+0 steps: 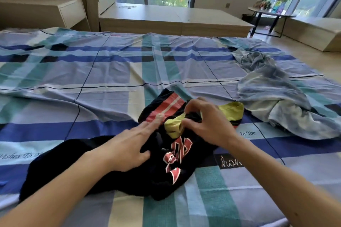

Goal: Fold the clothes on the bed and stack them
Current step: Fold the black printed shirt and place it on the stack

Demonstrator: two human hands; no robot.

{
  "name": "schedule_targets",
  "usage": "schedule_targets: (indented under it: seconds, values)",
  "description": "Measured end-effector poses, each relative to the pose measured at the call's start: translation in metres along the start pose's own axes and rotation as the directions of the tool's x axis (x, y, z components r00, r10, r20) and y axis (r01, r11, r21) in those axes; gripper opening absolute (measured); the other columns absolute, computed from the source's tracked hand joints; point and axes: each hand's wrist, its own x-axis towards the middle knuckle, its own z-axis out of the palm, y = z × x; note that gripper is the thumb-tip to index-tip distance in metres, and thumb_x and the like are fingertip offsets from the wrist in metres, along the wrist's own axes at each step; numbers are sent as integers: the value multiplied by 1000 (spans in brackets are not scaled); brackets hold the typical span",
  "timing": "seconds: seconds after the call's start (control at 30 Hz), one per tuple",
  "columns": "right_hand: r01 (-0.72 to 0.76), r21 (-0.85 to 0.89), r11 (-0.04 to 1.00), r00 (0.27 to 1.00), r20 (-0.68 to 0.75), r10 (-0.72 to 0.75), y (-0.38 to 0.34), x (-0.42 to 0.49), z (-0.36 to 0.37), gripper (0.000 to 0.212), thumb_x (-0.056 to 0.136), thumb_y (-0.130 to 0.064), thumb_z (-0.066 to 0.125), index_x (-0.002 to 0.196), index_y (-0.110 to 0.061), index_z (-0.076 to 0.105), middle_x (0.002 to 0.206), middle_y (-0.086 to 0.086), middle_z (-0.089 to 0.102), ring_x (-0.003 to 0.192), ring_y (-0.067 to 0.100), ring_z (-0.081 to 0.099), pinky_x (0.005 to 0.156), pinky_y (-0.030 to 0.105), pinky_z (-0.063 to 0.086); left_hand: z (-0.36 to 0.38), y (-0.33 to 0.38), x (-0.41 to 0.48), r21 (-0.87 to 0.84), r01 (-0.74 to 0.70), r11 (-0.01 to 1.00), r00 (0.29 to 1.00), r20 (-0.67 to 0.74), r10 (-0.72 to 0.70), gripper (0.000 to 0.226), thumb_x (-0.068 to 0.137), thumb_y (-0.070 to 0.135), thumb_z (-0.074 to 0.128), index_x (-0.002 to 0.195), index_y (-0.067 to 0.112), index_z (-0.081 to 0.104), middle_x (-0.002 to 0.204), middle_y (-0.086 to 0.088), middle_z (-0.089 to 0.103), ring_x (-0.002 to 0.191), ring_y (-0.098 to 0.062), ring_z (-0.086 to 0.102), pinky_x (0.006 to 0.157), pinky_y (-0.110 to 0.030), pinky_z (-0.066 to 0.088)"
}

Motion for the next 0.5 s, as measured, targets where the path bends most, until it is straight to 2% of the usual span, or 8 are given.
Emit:
schedule_targets:
  seconds: [0.03, 0.1, 0.17, 0.23, 0.3, 0.33, 0.4, 0.5]
  values:
    - [-99, -133, 986, 995, 15, 102, 15, 5, -1, 53, 72, -55, 74, 116, -29, 60, 115, -4, 60, 107, 17, 57, 94, 40, 47, -3, 3, 1, 49, -5, 999, 997, 78, 1, 98, 82, 29, 61, 154, 52, -3, 157, 13, 30, 139, -16, 41, 118, -34, 30]
    - [-240, -325, 915, 939, 162, 303, 40, 9, 3, 103, 56, -79, 63, 145, -33, 37, 138, 3, 51, 126, 25, 49, 106, 44, 40, -10, 9, 3, 150, 4, 989, 976, 213, -37, 92, 82, 34, 62, 153, 55, 7, 155, 14, 34, 140, -13, 39, 118, -31, 27]
    - [-270, -370, 889, 872, 298, 388, 50, 9, 12, 118, 53, -79, 65, 153, -29, 25, 141, 8, 51, 129, 29, 49, 108, 43, 41, -14, 15, 5, 175, 70, 982, 958, 263, -115, 82, 85, 49, 59, 155, 47, 16, 157, 7, 36, 143, -16, 36, 116, -30, 27]
    - [-244, -326, 913, 870, 342, 355, 49, 7, 21, 93, 69, -53, 77, 147, -24, 36, 130, 9, 58, 119, 27, 55, 100, 37, 46, -9, 22, 5, 179, 168, 969, 949, 236, -208, 88, 87, 68, 50, 158, 36, 8, 153, -3, 43, 139, -24, 41, 113, -35, 34]
    - [-202, -193, 960, 903, 342, 259, 40, 6, 25, 58, 76, -26, 75, 129, -22, 52, 111, 3, 65, 102, 22, 61, 82, 28, 48, 0, 28, 5, 212, 238, 948, 949, 156, -273, 102, 84, 81, 41, 159, 29, -5, 149, -6, 47, 136, -26, 45, 108, -38, 39]
    - [-190, -98, 977, 912, 351, 213, 35, 6, 25, 47, 76, -18, 74, 120, -23, 57, 102, -1, 65, 94, 19, 62, 75, 24, 46, 3, 27, 6, 228, 263, 937, 946, 129, -297, 103, 82, 84, 39, 159, 30, -3, 146, -5, 50, 134, -27, 47, 106, -38, 40]
    - [-189, 88, 978, 916, 376, 143, 27, 5, 22, 39, 72, -9, 73, 105, -26, 59, 91, -3, 65, 81, 14, 63, 67, 22, 48, 6, 24, 9, 208, 290, 934, 940, 120, -319, 88, 80, 85, 39, 153, 38, 24, 138, -1, 58, 128, -26, 53, 102, -39, 43]
    - [-223, 312, 924, 936, 332, 114, 27, 9, 10, 36, 64, -9, 70, 94, -25, 62, 84, 5, 66, 71, 14, 59, 62, 31, 48, 6, 18, 12, 197, 310, 930, 943, 59, -327, 54, 84, 73, 52, 125, 38, 55, 127, 5, 63, 119, -24, 59, 91, -37, 47]
